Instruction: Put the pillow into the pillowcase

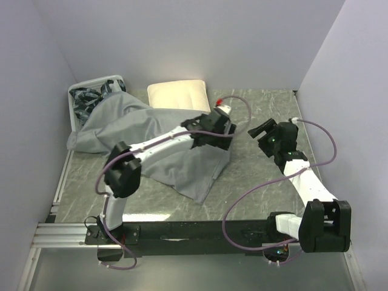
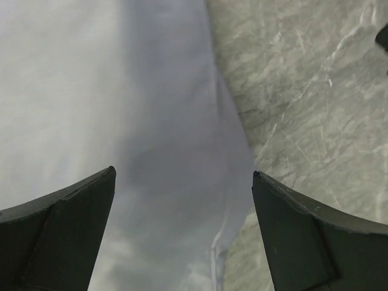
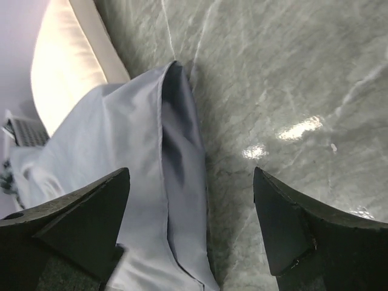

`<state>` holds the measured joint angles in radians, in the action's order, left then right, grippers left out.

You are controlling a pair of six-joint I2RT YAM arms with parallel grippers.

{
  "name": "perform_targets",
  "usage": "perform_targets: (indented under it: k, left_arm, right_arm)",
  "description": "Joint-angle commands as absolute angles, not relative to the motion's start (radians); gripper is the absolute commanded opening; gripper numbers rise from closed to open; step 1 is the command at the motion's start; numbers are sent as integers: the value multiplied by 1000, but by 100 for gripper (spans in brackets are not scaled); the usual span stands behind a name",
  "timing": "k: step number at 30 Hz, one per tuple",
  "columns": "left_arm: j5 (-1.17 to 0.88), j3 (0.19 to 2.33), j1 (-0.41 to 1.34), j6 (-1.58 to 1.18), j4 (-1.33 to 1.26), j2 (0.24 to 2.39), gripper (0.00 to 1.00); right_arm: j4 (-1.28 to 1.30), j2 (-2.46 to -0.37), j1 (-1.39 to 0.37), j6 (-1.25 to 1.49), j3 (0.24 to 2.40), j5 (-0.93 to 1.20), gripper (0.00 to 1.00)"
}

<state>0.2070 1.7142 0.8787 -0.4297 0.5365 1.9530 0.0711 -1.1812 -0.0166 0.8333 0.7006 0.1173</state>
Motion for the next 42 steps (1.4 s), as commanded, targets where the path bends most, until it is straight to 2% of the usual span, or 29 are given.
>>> perform_targets:
  k: [1, 13, 15, 17, 18, 19, 21, 22, 23, 29, 32, 35, 39, 42]
  left_arm:
    - [411, 1845, 977, -347, 598, 2049, 99]
    - [721, 1917, 1123, -250, 637, 2240, 99]
    - [767, 1913, 1126, -244, 627, 2260, 97]
    - [836, 1911, 1129, -247, 627, 2272, 84]
    - [844, 1910, 1129, -244, 621, 2270, 74]
    - [866, 1908, 1126, -241, 621, 2267, 47]
    - [859, 1917, 1115, -248, 633, 2255, 22]
    - [850, 1919, 1111, -259, 635, 2231, 7]
    - [827, 1917, 1106, -265, 637, 2214, 1]
    - [619, 1816, 1019, -365, 632, 1961, 1]
    - [487, 1665, 898, -454, 573, 1778, 1]
    - [306, 1453, 717, -547, 502, 1585, 1]
    - [23, 1135, 368, -705, 350, 1357, 1]
    - [-87, 981, 162, -788, 289, 1261, 1]
  right_arm:
    - [20, -1115, 58, 871, 650, 196, 89]
    - [3, -1098, 100, 861, 597, 233, 89]
    - [3, -1091, 100, 858, 594, 230, 89]
    - [3, -1088, 100, 853, 594, 227, 89]
    - [3, -1085, 100, 851, 595, 226, 89]
    - [5, -1081, 100, 851, 594, 222, 89]
    - [3, -1077, 100, 844, 592, 221, 89]
    - [5, -1075, 100, 841, 591, 215, 89]
    - [5, -1074, 100, 832, 591, 212, 89]
    - [14, -1095, 37, 764, 635, 175, 88]
    - [25, -1138, -33, 739, 684, 124, 88]
    - [21, -1221, -133, 712, 762, 124, 89]
    - [32, -1371, -247, 669, 908, 138, 89]
    - [52, -1509, -279, 637, 1037, 138, 90]
